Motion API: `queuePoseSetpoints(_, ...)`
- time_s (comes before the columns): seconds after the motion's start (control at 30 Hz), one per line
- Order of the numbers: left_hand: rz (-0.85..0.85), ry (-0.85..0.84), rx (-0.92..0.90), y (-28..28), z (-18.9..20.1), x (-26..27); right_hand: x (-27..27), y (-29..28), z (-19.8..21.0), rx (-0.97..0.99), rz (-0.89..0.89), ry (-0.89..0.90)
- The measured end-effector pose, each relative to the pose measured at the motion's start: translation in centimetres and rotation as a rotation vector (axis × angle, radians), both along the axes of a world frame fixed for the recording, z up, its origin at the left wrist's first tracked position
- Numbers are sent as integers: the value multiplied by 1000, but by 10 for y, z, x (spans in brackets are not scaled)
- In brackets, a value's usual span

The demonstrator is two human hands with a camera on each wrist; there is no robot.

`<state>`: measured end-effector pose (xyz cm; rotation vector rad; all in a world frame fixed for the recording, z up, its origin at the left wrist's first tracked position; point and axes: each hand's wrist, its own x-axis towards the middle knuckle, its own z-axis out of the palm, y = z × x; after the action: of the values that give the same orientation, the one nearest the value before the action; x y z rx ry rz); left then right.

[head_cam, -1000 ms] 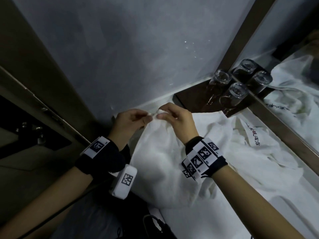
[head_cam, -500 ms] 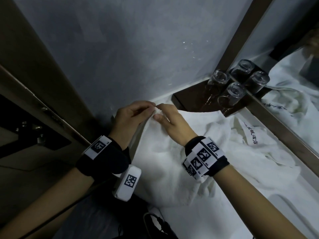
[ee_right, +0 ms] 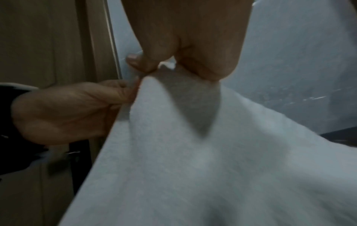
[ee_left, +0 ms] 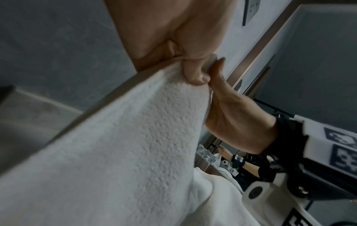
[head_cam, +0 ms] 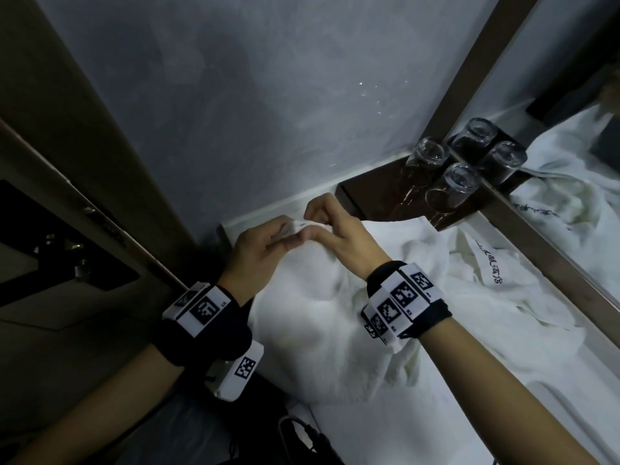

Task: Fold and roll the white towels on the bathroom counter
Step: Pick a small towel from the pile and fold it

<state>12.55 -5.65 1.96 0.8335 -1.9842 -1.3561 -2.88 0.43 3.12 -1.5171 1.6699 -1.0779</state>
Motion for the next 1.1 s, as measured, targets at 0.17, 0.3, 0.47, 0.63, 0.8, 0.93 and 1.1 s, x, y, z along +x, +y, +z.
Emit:
queuePoseSetpoints(0.17, -68, 76, -77, -9, 5, 15, -29, 5, -19, 277, 136, 427)
queuePoseSetpoints(0.3, -31, 110, -99, -13, 0, 22, -51, 12, -31, 375, 65, 471)
queuePoseSetpoints(0.47, 146, -159, -33, -32, -12, 34, -62, 20, -23, 262, -36, 422)
queuePoseSetpoints(0.63, -137, -662, -448, -35, -10, 24, -46, 14, -12, 176, 2, 489)
queuePoseSetpoints(0.8, -89, -594, -527, -43, -9, 21, -45, 17, -5, 228, 4, 633)
queuePoseSetpoints(0.93, -66, -504, -628, -46, -2, 29, -63, 27, -12, 569, 66, 772)
queuePoseSetpoints(1.1, -42, -480, -629, -46, -2, 37, -81, 31, -21, 544, 52, 821)
